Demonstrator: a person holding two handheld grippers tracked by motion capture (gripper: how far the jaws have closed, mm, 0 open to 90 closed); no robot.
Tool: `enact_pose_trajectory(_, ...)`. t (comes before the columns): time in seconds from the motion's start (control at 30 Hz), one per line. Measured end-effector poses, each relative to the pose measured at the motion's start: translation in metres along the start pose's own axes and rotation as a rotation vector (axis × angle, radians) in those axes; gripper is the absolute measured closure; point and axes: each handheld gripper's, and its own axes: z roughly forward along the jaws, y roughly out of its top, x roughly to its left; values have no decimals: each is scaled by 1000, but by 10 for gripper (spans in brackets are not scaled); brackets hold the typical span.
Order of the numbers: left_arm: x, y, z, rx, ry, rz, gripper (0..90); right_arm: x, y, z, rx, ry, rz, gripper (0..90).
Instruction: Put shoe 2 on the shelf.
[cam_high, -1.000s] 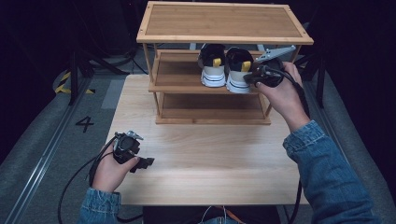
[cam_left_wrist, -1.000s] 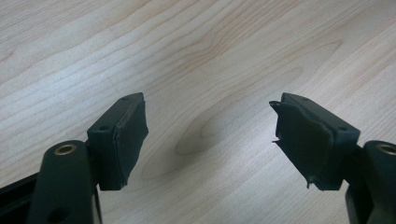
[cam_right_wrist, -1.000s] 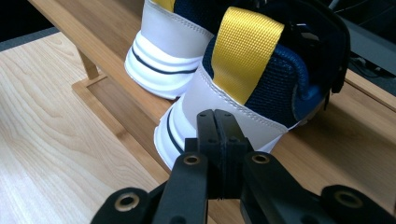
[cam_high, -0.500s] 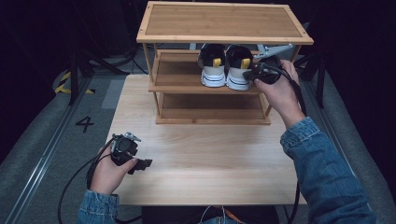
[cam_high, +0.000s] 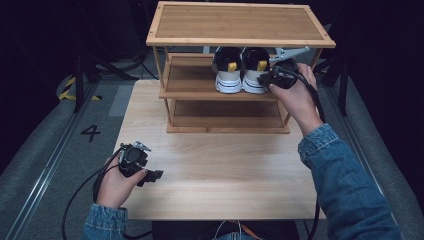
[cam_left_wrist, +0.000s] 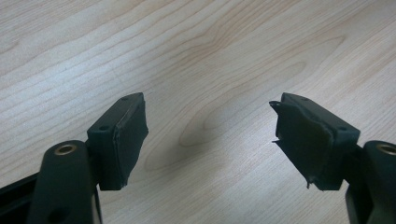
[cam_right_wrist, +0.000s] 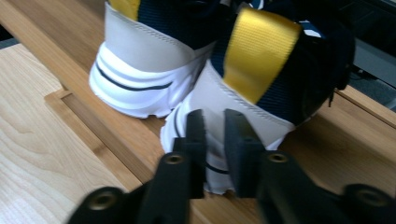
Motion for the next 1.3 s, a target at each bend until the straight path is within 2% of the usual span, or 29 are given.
enact_pose_trajectory(0.1, 0, 0, 0, -2, 0, -4, 256, 5, -1, -5, -21, -25, -22, 658)
enact_pose_trajectory(0.4, 1, 6, 0, -8, -5, 5, 256, 4, -16, -36, -73, 20, 25, 550)
enact_pose_trajectory(0.5, 1, 9, 0, -11, -8, 17, 256, -1, -29, -51, -71, 26, 33, 523)
enact_pose_trajectory(0.57, 2, 12, 0, -14, -9, 25, 256, -1, -31, -54, -73, 30, 40, 518)
enact_pose_trajectory(0.6, 2, 14, 1, -18, -15, 27, 256, -4, -39, -62, -70, 30, 48, 513)
enact_pose_trajectory(0.77, 3, 19, 3, -20, -18, 28, 256, -10, -57, -77, -58, 33, 63, 498)
enact_pose_trajectory(0.87, 4, 23, 4, -23, -17, 45, 256, -15, -71, -84, -41, 43, 73, 493)
enact_pose_trajectory(1.17, 5, 29, 8, -24, -12, 70, 258, -23, -114, -96, 21, 66, 94, 469)
enact_pose_trajectory(1.23, 5, 30, 8, -25, -10, 69, 258, -24, -118, -96, 32, 68, 96, 467)
enact_pose_trajectory(1.3, 6, 30, 9, -26, -9, 68, 257, -25, -133, -95, 55, 70, 108, 466)
